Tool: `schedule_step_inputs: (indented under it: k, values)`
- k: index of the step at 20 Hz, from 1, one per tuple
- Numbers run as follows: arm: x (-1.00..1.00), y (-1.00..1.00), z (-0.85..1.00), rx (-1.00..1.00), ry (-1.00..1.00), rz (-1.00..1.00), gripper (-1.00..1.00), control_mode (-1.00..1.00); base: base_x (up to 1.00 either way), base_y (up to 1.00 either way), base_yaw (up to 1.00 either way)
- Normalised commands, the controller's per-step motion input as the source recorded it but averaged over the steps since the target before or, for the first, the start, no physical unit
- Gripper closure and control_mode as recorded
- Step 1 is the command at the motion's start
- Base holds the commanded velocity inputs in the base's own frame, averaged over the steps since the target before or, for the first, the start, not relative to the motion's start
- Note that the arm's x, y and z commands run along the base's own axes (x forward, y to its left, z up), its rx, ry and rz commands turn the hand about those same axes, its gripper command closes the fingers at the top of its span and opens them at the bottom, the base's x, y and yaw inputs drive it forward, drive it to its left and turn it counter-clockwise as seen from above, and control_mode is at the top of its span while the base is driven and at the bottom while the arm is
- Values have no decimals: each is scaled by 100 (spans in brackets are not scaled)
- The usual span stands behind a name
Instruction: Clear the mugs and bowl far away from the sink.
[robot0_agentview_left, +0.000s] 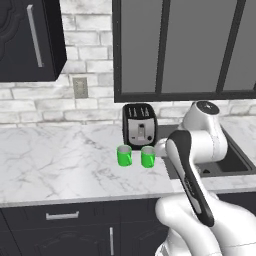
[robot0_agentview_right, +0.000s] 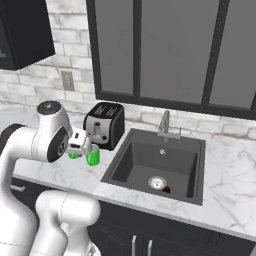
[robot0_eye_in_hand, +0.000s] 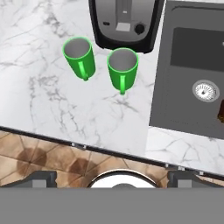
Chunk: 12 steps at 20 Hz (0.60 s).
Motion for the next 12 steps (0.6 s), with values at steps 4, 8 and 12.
schedule_step_inputs:
  k: [4,8,12]
  values:
    - [25,0,-26,-1,1,0,-100,-100,0,0,0]
    - [25,0,-31,-2,0,0,-100,-100,0,0,0]
    - [11,0,-25,-6,0,0,-100,-100,0,0,0]
